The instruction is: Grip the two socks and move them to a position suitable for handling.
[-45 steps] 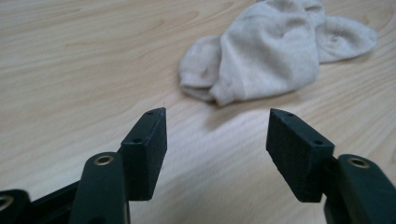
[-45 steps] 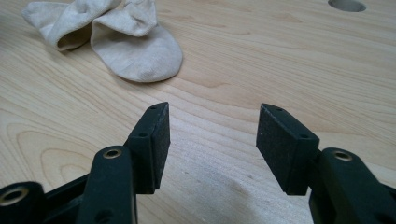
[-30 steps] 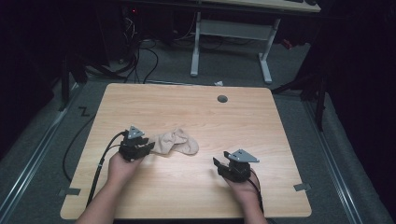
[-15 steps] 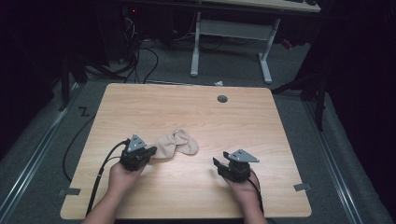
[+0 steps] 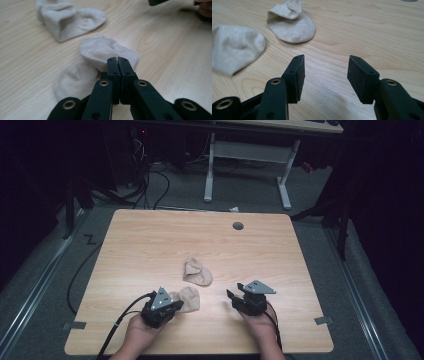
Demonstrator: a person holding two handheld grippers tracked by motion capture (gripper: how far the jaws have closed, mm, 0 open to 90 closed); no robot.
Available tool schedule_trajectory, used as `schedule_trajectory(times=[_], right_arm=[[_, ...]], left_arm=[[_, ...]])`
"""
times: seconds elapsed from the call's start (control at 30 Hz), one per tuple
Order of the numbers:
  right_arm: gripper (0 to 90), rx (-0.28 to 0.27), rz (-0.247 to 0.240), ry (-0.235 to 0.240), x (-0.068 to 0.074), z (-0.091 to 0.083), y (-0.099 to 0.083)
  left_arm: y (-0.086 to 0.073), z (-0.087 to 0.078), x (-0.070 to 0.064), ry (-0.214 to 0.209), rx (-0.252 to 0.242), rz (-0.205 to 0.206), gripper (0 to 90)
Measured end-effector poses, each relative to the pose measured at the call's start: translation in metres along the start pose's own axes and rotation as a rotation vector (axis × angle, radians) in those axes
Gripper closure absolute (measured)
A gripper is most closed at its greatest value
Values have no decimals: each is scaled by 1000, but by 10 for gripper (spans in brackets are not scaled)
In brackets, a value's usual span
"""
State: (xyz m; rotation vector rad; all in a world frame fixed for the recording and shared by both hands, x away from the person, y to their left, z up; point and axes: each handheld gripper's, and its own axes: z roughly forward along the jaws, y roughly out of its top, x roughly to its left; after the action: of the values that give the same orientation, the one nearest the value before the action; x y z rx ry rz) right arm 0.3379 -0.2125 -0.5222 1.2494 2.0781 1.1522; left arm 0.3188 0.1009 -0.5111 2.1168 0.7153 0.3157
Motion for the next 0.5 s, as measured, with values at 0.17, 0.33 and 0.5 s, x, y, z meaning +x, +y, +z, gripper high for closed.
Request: schedule_trajectory(times=[0.17, 0.33, 0.5], right_arm=[[495, 2, -6, 11, 2, 0, 1], [506, 4, -11, 23, 4, 1, 1], [557, 17, -10, 88, 16, 4, 4]], left_arm=[[6, 1, -8, -17, -12, 21, 892], [4, 5, -11, -29, 4, 38, 887], [-10, 3, -10, -31, 14, 14, 820]])
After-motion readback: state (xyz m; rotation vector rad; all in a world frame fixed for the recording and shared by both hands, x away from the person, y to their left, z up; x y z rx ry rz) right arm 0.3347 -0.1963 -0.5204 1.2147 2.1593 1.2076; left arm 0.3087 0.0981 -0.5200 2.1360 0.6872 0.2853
